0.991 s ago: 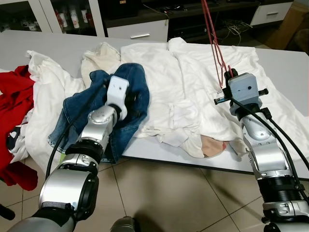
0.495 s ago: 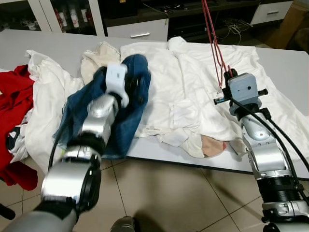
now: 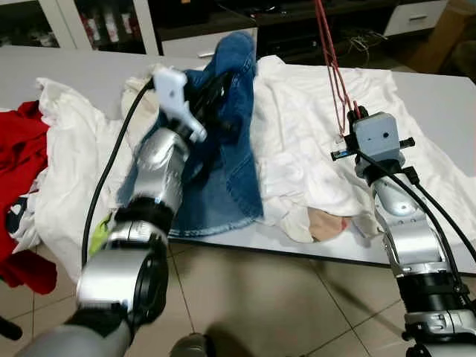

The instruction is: Hang hanger

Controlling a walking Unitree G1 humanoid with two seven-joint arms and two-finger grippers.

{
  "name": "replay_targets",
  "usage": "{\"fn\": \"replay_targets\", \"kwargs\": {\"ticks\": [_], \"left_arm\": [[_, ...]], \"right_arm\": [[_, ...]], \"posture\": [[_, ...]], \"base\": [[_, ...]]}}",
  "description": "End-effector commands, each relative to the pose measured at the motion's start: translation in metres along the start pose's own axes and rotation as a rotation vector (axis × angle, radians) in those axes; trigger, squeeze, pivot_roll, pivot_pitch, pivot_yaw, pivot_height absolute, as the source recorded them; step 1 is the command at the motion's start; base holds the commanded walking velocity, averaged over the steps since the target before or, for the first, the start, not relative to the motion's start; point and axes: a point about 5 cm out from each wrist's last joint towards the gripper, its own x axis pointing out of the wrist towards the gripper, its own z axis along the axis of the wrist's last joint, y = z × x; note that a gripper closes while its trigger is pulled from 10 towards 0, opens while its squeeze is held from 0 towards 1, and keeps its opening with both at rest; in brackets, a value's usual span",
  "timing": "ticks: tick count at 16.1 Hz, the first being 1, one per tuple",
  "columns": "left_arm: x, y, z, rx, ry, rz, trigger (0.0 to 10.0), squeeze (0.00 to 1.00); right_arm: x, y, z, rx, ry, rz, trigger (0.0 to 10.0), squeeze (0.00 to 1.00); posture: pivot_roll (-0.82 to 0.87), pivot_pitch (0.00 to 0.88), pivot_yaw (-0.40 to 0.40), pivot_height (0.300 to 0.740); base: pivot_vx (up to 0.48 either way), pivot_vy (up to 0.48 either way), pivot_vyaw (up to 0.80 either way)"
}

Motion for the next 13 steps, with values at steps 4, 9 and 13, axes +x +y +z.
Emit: {"fn": "replay_targets", "kwargs": {"ticks": [4, 9, 13], "left_arm": [[-0.040, 0.033, 0.001, -0.009, -0.018, 0.099, 0.0, 0.00], [-0.104, 0.059, -0.010, 0.056, 0.097, 0.205, 0.0, 0.00], [-0.131, 0.045, -0.042, 0.061, 0.253, 0.189, 0.0, 0.00]], "right_arm": [[0.000, -0.005, 0.000, 0.000, 0.004, -0.025, 10.0, 0.00], [0.005, -0.003, 0.002, 0.004, -0.003, -0.010, 10.0, 0.00], [0.004, -0.004, 0.001, 0.006, 0.001, -0.014, 10.0, 0.00]], "posture": [[0.12, 0.028, 0.024, 0.740], [0.14, 0.027, 0.017, 0.740], [0.13, 0.025, 0.019, 0.740]], "base": [[0.000, 0.000, 0.00], [0.000, 0.000, 0.00], [0.000, 0.000, 0.00]]}}
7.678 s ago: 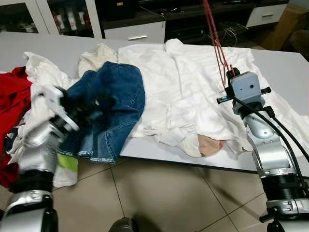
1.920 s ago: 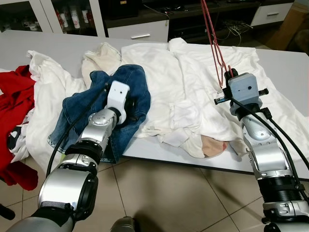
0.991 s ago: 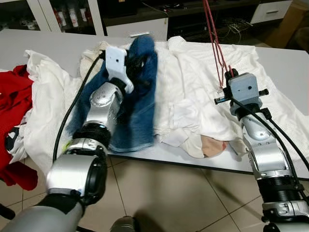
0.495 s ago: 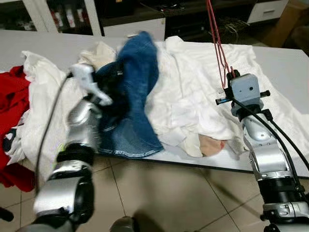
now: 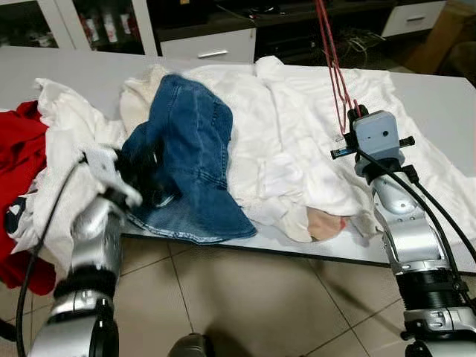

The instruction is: Hang hanger

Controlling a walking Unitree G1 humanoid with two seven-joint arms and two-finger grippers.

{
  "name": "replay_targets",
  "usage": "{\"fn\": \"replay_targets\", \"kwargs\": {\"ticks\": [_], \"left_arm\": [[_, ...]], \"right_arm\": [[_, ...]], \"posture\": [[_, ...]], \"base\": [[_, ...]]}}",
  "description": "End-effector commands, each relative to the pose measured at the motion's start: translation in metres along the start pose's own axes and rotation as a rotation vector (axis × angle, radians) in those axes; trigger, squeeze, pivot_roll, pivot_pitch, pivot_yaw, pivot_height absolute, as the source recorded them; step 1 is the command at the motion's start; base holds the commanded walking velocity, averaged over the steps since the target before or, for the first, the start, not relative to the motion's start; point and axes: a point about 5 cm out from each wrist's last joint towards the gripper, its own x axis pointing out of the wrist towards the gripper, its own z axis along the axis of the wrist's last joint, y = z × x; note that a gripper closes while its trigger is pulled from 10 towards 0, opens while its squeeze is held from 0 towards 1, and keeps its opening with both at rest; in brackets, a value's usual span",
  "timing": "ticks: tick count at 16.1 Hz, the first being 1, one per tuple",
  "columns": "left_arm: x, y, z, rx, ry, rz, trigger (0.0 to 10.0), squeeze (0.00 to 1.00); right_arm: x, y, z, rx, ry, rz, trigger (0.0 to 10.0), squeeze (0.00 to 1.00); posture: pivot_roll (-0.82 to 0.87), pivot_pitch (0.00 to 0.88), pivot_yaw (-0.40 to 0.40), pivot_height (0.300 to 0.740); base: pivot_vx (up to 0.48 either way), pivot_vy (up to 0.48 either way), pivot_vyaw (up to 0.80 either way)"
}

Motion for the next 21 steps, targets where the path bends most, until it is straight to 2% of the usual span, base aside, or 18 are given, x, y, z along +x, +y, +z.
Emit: {"fn": "replay_targets", "kwargs": {"ticks": [1, 3, 4, 5, 6, 7, 11, 14, 19, 20, 21], "left_arm": [[0.001, -0.006, -0.004, 0.023, 0.027, -0.031, 0.0, 0.00], [-0.003, -0.015, -0.016, 0.061, 0.090, -0.069, 0.0, 0.00], [-0.004, -0.014, -0.019, 0.040, 0.099, -0.048, 0.0, 0.00], [-0.004, -0.013, -0.019, 0.031, 0.101, -0.043, 1.4, 0.00], [-0.004, -0.012, -0.020, 0.028, 0.111, -0.029, 7.1, 0.35], [-0.004, -0.012, -0.019, 0.020, 0.108, -0.023, 10.0, 1.00], [0.001, -0.017, -0.015, -0.016, 0.068, -0.051, 10.0, 1.00], [0.006, -0.020, 0.000, -0.089, -0.018, -0.090, 10.0, 1.00], [0.011, -0.020, 0.011, -0.140, -0.061, -0.105, 10.0, 1.00], [0.011, -0.017, 0.013, -0.180, -0.040, -0.122, 10.0, 0.12], [0.010, -0.017, 0.014, -0.192, -0.036, -0.135, 10.0, 0.12]], "right_arm": [[0.001, -0.003, 0.000, 0.004, 0.002, -0.007, 10.0, 0.00], [0.000, -0.003, -0.001, 0.005, 0.003, -0.008, 10.0, 0.00], [0.000, -0.004, -0.001, 0.006, 0.003, -0.008, 10.0, 0.00], [0.000, -0.004, -0.001, 0.006, 0.003, -0.009, 10.0, 0.00], [0.000, -0.005, -0.001, 0.006, 0.003, -0.011, 10.0, 0.00], [0.000, -0.005, -0.001, 0.006, 0.003, -0.012, 10.0, 0.00], [0.001, -0.004, 0.000, 0.009, 0.001, -0.012, 10.0, 0.00], [0.001, -0.005, 0.000, 0.009, 0.002, -0.014, 10.0, 0.00], [0.001, -0.005, 0.000, 0.009, 0.000, -0.015, 10.0, 0.00], [0.001, -0.005, 0.000, 0.009, -0.001, -0.016, 10.0, 0.00], [0.001, -0.006, 0.000, 0.008, -0.001, -0.017, 10.0, 0.00]], "posture": [[0.13, 0.025, 0.019, 0.740], [0.13, 0.025, 0.025, 0.740], [0.13, 0.025, 0.025, 0.740], [0.13, 0.025, 0.025, 0.740], [0.13, 0.022, 0.026, 0.740], [0.13, 0.022, 0.026, 0.740], [0.13, 0.019, 0.028, 0.740], [0.13, 0.017, 0.030, 0.740], [0.13, 0.013, 0.031, 0.740], [0.12, 0.011, 0.030, 0.740], [0.12, 0.011, 0.030, 0.740]], "base": [[0.000, 0.000, 0.00], [0.000, 0.000, 0.00], [0.000, 0.000, 0.00], [0.000, 0.000, 0.00], [0.000, 0.000, 0.00], [0.000, 0.000, 0.00], [0.000, 0.000, 0.00], [0.000, 0.000, 0.00], [0.000, 0.000, 0.00], [0.000, 0.000, 0.00], [0.000, 0.000, 0.00]]}}
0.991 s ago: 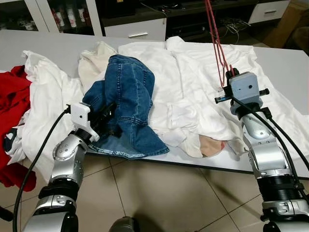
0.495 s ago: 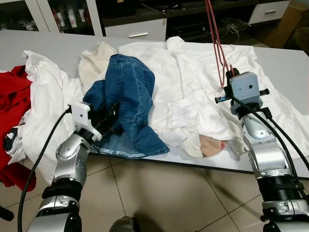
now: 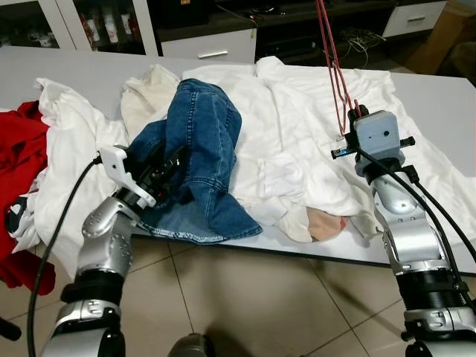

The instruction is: Hang hanger

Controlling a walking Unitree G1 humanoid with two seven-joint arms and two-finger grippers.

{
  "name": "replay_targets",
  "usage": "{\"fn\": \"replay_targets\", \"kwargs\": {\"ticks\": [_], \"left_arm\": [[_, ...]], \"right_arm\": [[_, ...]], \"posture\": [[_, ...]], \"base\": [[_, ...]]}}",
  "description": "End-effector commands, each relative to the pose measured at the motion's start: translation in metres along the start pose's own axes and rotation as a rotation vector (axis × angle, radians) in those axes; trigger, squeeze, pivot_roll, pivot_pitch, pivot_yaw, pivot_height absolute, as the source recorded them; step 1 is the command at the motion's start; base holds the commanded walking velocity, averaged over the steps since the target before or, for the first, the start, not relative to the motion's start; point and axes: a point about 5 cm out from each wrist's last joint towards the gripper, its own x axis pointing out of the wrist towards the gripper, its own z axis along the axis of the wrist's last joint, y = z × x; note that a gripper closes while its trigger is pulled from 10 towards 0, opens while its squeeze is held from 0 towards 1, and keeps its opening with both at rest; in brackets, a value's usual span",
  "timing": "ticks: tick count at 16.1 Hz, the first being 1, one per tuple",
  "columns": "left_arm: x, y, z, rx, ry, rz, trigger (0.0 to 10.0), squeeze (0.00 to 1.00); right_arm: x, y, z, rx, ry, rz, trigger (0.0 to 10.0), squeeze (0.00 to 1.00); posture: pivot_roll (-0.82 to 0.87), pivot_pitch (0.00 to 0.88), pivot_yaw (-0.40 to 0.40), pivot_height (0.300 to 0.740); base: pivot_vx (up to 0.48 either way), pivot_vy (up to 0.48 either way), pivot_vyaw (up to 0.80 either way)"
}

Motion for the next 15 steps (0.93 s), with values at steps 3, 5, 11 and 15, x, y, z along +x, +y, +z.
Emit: {"fn": "replay_targets", "kwargs": {"ticks": [3, 5, 11, 15], "left_arm": [[-0.004, -0.002, 0.009, -0.041, 0.002, -0.078, 10.0, 0.00], [-0.001, -0.004, 0.018, -0.037, -0.026, -0.114, 10.0, 0.05], [0.002, -0.010, 0.026, -0.032, 0.012, -0.180, 10.0, 1.00], [0.006, 0.005, 0.034, -0.008, 0.005, -0.067, 10.0, 0.00]], "right_arm": [[0.001, -0.006, 0.000, 0.001, 0.000, -0.017, 10.0, 0.00], [0.001, -0.006, 0.000, 0.001, 0.000, -0.017, 10.0, 0.00], [0.001, -0.006, 0.000, 0.002, 0.000, -0.023, 10.0, 0.00], [0.000, -0.006, 0.000, 0.003, 0.000, -0.026, 10.0, 0.00]], "posture": [[0.12, 0.011, 0.030, 0.740], [0.12, 0.010, 0.028, 0.740], [0.11, 0.007, 0.033, 0.740], [0.11, 0.007, 0.034, 0.740]], "base": [[0.000, 0.000, 0.00], [0.000, 0.000, 0.00], [0.000, 0.000, 0.00], [0.000, 0.000, 0.00]]}}
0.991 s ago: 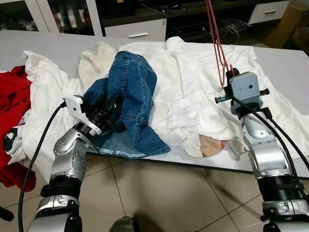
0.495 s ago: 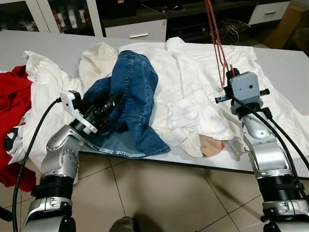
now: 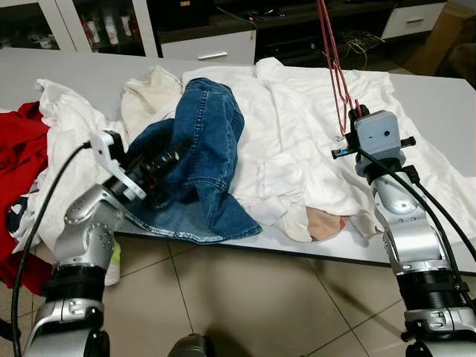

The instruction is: Hang hanger

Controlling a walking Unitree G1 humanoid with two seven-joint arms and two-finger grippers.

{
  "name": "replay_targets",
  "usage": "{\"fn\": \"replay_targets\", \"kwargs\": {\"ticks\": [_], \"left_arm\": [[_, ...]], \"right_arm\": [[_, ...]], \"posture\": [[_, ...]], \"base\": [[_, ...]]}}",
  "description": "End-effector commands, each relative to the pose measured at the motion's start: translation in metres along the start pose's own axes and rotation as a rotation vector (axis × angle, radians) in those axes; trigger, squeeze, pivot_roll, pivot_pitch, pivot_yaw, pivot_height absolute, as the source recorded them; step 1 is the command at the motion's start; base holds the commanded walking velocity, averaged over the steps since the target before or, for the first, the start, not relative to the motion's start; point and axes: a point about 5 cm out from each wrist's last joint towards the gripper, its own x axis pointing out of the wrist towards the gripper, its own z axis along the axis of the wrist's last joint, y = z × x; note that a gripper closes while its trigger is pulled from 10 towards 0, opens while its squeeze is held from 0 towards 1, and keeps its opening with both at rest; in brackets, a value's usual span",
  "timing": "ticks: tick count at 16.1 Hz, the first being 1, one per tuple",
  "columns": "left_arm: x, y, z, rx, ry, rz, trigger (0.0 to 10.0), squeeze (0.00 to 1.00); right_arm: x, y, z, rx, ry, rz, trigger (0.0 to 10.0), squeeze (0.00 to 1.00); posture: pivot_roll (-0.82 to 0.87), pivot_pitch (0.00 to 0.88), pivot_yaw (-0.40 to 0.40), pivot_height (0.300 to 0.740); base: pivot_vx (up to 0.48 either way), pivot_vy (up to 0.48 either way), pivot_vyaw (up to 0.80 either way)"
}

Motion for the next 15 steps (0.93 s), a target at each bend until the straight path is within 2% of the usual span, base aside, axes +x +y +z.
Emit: {"fn": "replay_targets", "kwargs": {"ticks": [1, 5, 8, 10, 12, 15], "left_arm": [[0.004, 0.003, 0.007, 0.014, -0.015, 0.021, 10.0, 0.00], [0.012, -0.001, 0.011, -0.002, -0.023, 0.000, 10.0, 0.00], [0.025, -0.001, 0.020, -0.016, -0.071, 0.032, 10.0, 0.00], [0.043, 0.005, 0.022, 0.046, -0.007, 0.119, 10.0, 0.00], [0.053, 0.011, 0.022, 0.132, 0.072, 0.204, 10.0, 0.00], [0.070, 0.008, 0.019, 0.161, 0.144, 0.200, 10.0, 0.00]], "right_arm": [[0.001, -0.006, 0.000, 0.004, -0.001, -0.022, 10.0, 0.00], [0.001, -0.004, 0.001, 0.006, -0.005, -0.019, 10.0, 0.00], [0.000, -0.005, 0.001, 0.006, -0.002, -0.021, 10.0, 0.00], [0.002, -0.004, 0.002, 0.007, -0.004, -0.018, 10.0, 0.00], [0.002, -0.004, 0.002, 0.008, -0.006, -0.018, 10.0, 0.00], [0.001, -0.005, 0.002, 0.007, -0.004, -0.027, 10.0, 0.00]], "posture": [[0.11, 0.007, 0.034, 0.740], [0.11, 0.007, 0.031, 0.740], [0.11, 0.008, 0.030, 0.740], [0.11, 0.008, 0.027, 0.740], [0.11, 0.006, 0.030, 0.740], [0.10, 0.004, 0.036, 0.740]], "base": [[0.000, 0.000, 0.00], [0.000, 0.000, 0.00], [0.000, 0.000, 0.00], [0.000, 0.000, 0.00], [0.000, 0.000, 0.00], [0.000, 0.000, 0.00]]}}
